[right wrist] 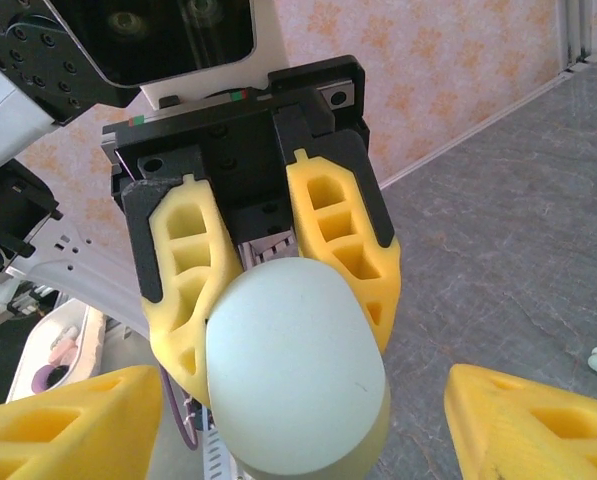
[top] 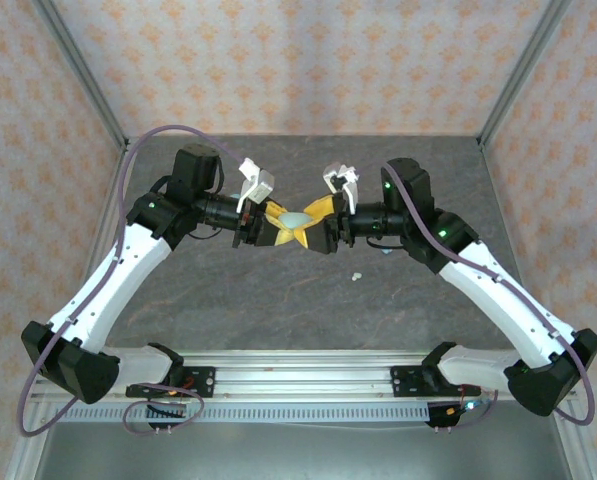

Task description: Insert wireless bluetooth earbuds into charging case

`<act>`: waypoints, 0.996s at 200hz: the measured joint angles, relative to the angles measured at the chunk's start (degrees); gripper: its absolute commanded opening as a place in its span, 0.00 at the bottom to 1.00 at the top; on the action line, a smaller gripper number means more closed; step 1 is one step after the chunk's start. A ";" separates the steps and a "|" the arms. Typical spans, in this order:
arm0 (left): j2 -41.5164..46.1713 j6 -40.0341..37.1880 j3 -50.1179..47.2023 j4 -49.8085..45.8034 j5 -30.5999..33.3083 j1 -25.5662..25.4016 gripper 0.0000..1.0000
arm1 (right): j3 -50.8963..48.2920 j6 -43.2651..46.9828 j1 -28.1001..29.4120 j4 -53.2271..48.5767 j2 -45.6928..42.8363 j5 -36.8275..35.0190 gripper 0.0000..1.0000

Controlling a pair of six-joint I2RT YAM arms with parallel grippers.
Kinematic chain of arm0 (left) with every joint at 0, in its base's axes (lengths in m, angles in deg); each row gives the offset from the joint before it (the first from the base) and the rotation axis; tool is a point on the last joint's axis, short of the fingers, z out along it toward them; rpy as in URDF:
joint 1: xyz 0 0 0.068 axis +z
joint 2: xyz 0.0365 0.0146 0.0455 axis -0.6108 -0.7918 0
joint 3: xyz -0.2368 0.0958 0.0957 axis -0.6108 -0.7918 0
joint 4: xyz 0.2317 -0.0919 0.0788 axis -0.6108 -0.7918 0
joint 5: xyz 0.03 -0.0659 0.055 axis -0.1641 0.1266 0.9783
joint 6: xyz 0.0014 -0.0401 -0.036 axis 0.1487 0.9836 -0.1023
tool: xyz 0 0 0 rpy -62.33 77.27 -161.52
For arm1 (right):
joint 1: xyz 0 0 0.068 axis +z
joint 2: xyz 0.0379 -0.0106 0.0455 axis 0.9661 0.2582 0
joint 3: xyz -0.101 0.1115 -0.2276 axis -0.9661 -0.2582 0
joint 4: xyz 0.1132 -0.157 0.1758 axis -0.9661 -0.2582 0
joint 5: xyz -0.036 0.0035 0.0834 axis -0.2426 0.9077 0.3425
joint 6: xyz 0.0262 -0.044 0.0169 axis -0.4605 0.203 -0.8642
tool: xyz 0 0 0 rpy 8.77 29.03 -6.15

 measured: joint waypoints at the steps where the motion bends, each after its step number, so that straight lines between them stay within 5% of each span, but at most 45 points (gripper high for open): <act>1: 0.00 0.00 0.00 -0.02 0.00 0.00 0.20 | -0.02 0.02 0.00 0.00 0.00 -0.02 0.68; 63: -0.35 0.02 0.74 -0.57 0.00 0.15 0.20 | -0.31 -0.83 0.20 1.09 0.04 -0.50 0.42; 199: 1.90 0.68 -0.48 1.01 4.57 1.64 0.21 | -7.23 -23.34 -0.68 19.12 -0.07 -1.53 0.30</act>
